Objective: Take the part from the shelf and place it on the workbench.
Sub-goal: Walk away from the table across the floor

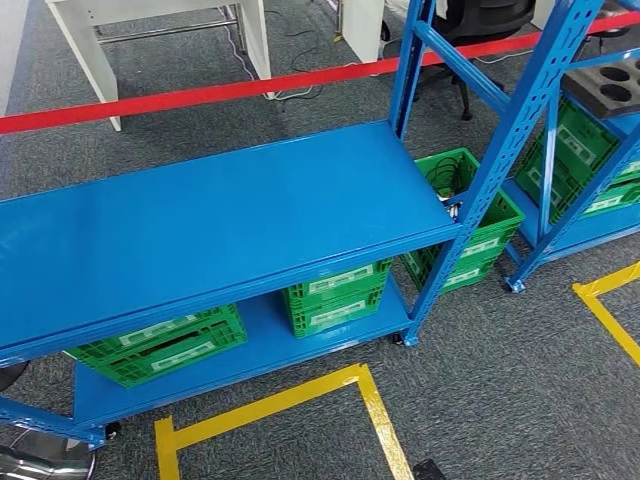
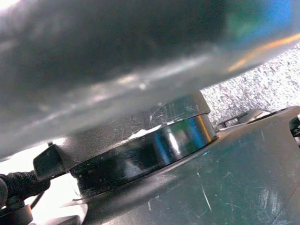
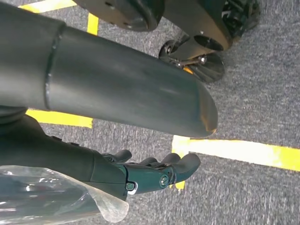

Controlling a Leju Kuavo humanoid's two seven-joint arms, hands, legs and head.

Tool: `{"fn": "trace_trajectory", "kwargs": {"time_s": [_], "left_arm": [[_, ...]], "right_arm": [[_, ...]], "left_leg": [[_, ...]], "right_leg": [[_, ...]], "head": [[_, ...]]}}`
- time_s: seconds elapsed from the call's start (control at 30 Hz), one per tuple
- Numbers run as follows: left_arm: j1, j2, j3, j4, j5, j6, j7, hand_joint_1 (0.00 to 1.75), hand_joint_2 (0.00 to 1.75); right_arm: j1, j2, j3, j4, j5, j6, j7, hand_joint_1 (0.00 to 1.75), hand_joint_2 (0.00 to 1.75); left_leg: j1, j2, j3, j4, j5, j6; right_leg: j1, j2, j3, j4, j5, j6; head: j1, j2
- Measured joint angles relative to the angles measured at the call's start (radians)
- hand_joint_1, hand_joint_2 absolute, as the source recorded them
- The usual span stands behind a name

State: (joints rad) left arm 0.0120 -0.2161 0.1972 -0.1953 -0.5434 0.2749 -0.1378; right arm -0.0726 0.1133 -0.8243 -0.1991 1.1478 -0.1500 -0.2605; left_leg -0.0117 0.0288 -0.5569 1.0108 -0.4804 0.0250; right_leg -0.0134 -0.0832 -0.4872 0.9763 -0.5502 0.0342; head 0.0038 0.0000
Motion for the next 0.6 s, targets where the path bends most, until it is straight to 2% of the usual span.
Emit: {"fn": "trace_trajectory", "kwargs": {"time_s": [0.2,0.33,0.4,0.43,0.47,0.53,0.57,0.6], "left_arm": [[0.001,0.002,0.0,0.0,0.005,0.0,-0.003,0.0,0.0],[0.004,0.004,0.0,0.0,0.008,0.002,-0.003,0.0,0.0],[0.005,0.004,0.0,0.0,0.009,0.003,-0.004,0.0,0.0],[0.004,0.004,0.0,0.0,0.009,0.004,-0.004,0.0,0.0],[0.003,0.003,0.0,0.0,0.009,0.004,-0.004,0.0,0.0],[0.002,0.002,0.0,0.0,0.009,0.004,-0.004,0.0,0.0],[0.002,0.002,0.0,0.0,0.009,0.004,-0.004,0.0,0.0],[0.002,0.002,0.0,0.0,0.01,0.004,-0.004,0.0,0.0]], "right_arm": [[0.0,0.0,0.0,0.0,0.007,-0.018,-0.002,0.0,0.0],[-0.002,0.0,0.0,0.0,0.007,-0.025,-0.002,0.0,0.0],[-0.005,0.0,0.001,0.0,0.007,-0.028,-0.002,0.0,0.0],[-0.006,0.0,0.001,0.0,0.007,-0.028,-0.003,0.0,0.0],[-0.006,0.0,0.001,0.0,0.007,-0.029,-0.004,0.0,0.0],[-0.001,0.0,0.001,0.0,0.007,-0.03,-0.003,0.0,0.0],[0.002,0.0,0.001,0.0,0.007,-0.03,-0.003,0.0,0.0],[0.004,0.0,0.001,0.0,0.007,-0.03,-0.003,0.0,0.0]], "left_leg": [[-0.006,0.001,0.001,0.002,-0.005,0.006],[-0.01,-0.003,0.002,-0.003,-0.004,0.017],[-0.005,-0.01,0.011,-0.018,0.002,0.027],[-0.001,-0.015,0.016,-0.025,0.005,0.032],[0.0,-0.02,0.018,-0.027,0.005,0.035],[0.0,-0.034,0.019,-0.027,0.004,0.037],[0.0,-0.043,0.02,-0.027,0.003,0.037],[0.0,-0.051,0.023,-0.026,0.001,0.035]], "right_leg": [[-0.006,0.0,0.002,-0.001,0.001,0.005],[-0.011,-0.003,0.015,-0.005,0.002,0.015],[-0.012,0.023,0.007,0.016,-0.016,0.019],[-0.013,0.044,-0.014,0.058,-0.039,0.019],[-0.013,0.064,-0.048,0.121,-0.068,0.018],[-0.013,0.079,-0.128,0.261,-0.114,0.018],[-0.013,0.08,-0.153,0.296,-0.112,0.019],[-0.013,0.081,-0.159,0.289,-0.089,0.019]], "head": [[0.0,0.0],[-0.001,0.0],[0.002,0.0],[0.005,0.0],[0.008,0.0],[0.011,0.0],[0.011,0.0],[0.012,0.0]]}}
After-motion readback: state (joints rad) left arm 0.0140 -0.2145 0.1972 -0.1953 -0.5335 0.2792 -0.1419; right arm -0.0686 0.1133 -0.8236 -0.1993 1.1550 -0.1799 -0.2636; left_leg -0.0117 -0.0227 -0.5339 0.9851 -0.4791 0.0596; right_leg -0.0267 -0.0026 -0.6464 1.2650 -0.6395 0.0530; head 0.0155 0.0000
